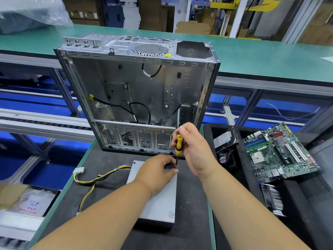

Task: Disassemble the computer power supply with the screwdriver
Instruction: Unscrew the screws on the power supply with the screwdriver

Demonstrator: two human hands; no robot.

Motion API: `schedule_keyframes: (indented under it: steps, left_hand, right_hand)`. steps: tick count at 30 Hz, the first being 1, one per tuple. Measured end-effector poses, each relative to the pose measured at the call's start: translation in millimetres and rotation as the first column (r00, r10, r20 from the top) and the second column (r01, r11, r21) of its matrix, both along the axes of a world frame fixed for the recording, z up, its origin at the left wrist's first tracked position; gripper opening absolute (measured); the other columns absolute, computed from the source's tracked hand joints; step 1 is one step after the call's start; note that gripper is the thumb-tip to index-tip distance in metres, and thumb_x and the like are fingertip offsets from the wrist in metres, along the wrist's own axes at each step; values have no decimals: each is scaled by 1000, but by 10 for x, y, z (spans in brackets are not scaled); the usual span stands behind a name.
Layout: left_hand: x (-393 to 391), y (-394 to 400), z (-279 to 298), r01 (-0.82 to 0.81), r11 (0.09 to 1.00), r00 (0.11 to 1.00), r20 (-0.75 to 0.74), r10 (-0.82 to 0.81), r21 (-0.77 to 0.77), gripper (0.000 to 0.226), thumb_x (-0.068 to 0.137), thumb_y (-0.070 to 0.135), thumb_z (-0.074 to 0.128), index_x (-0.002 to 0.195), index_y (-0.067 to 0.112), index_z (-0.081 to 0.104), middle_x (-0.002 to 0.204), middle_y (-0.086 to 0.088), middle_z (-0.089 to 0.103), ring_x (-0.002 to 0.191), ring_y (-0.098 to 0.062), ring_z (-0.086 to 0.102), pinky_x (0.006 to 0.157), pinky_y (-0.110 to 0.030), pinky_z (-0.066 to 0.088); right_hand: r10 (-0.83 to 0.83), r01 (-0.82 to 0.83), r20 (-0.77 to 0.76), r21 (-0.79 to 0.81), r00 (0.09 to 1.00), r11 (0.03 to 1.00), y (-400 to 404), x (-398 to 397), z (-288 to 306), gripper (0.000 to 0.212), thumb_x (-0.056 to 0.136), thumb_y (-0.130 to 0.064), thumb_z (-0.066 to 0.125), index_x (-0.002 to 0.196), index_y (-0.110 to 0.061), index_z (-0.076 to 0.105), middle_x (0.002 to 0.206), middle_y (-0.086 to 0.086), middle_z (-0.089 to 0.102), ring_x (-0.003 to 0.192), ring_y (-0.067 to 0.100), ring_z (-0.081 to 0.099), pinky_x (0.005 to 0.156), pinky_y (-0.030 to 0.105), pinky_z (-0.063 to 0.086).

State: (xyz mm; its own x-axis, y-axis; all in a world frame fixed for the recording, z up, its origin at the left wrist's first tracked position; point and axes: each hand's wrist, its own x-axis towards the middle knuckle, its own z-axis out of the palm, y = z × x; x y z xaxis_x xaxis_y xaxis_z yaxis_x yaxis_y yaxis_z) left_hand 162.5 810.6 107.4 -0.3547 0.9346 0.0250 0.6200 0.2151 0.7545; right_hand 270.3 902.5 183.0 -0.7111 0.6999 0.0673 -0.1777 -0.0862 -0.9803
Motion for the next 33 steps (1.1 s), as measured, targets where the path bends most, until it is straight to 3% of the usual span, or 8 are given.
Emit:
schedule_keyframes:
  steps: [5, 10, 14, 19, 24, 29, 33]
  left_hand:
    - [1, 0, -9, -2, 1000, 1000, -18, 2, 4, 4, 86, 32, 71, 87, 31, 66, 92, 17, 65, 89, 3, 60, 87, -27, 51]
    - [-5, 1, -17, 0, 1000, 1000, -22, 0, 1, 5, 86, 33, 70, 88, 32, 66, 94, 16, 65, 92, 1, 59, 88, -27, 50]
    - [-10, 4, -24, -1, 1000, 999, -40, 1, 0, 7, 85, 33, 70, 87, 35, 64, 95, 16, 65, 92, 0, 59, 88, -27, 50]
    - [-11, 3, -14, 10, 1000, 999, -52, -10, 6, 9, 85, 33, 70, 84, 37, 63, 92, 17, 64, 90, 2, 58, 87, -26, 49]
    - [-4, 2, -7, -12, 1000, 999, -50, 12, 3, 6, 86, 33, 71, 88, 31, 66, 93, 16, 64, 90, 3, 58, 84, -21, 48]
    - [2, 1, -1, -12, 1000, 999, -44, 12, 2, 6, 86, 32, 71, 91, 30, 68, 93, 17, 65, 89, 6, 58, 84, -20, 48]
    - [3, -5, 4, -6, 1000, 999, -37, 6, 6, 5, 86, 31, 71, 90, 29, 67, 94, 16, 65, 90, 3, 59, 86, -22, 49]
  right_hand:
    - [-14, 12, 55, 22, 998, 1000, 17, 6, 3, 21, 91, -38, 51, 80, -28, 66, 84, -7, 61, 81, 14, 60, 76, 30, 45]
    - [-3, 2, -41, -29, 999, 1000, 25, 5, -6, 31, 93, -33, 46, 86, -19, 73, 78, -1, 61, 76, 14, 58, 74, 25, 48]
    - [-14, 9, -80, -61, 997, 998, -7, -1, -11, 38, 98, -40, 36, 102, -14, 64, 70, 1, 51, 67, 14, 44, 68, 26, 39]
    - [-77, 76, -28, -25, 997, 997, -52, -7, 2, 20, 92, -37, 48, 87, -18, 46, 72, 0, 53, 68, 18, 46, 69, 31, 38]
    - [-35, 35, -8, -41, 999, 999, -20, 4, 8, 29, 93, -40, 48, 82, -21, 66, 82, -1, 62, 76, 16, 57, 73, 26, 47]
    - [-30, 28, -11, -109, 999, 994, -18, -37, 19, 46, 101, -42, 38, 75, -15, 66, 67, 0, 51, 63, 13, 45, 67, 27, 38]
    - [-13, 11, -29, -99, 999, 995, -54, -18, 29, 25, 92, -42, 52, 83, -18, 56, 67, -1, 47, 63, 13, 40, 63, 23, 37]
